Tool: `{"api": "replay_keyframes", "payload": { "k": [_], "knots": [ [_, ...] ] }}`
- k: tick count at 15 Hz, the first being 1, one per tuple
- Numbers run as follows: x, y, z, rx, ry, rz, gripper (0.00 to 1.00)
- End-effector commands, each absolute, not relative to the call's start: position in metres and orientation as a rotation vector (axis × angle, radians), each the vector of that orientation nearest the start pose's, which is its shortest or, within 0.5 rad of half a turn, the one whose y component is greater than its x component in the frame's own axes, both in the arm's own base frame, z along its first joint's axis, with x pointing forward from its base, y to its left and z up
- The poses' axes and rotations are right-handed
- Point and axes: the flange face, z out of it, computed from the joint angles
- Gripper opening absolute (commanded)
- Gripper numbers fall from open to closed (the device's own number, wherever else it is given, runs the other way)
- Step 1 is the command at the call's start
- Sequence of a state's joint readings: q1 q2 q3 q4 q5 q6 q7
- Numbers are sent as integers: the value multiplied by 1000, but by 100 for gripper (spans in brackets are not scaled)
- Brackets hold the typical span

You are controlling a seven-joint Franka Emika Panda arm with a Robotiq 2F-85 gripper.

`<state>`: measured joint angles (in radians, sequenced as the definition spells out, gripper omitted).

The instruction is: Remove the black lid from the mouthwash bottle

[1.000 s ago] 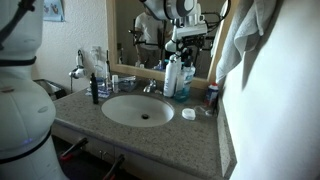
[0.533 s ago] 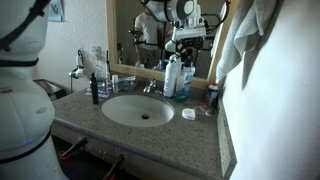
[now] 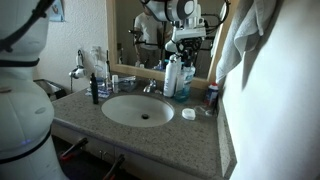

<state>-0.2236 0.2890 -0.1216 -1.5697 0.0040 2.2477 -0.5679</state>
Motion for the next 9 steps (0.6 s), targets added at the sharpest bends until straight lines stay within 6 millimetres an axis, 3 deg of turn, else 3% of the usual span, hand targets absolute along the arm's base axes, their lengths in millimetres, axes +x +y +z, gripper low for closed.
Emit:
{"api": "replay_keyframes", "payload": {
  "k": [1,2,4,6,7,9],
  "knots": [
    [648,-220,514,-3227,-380,-540,53],
    [648,-219,511,-3221,-374,-534,75],
    [649,-218,507,-3216,-369,-523,84],
    [649,-219,504,-3218,-367,-508,44],
    [648,-219,503,-3220,-365,-503,42],
    [647,-220,503,-3222,-362,-498,27]
  ]
}}
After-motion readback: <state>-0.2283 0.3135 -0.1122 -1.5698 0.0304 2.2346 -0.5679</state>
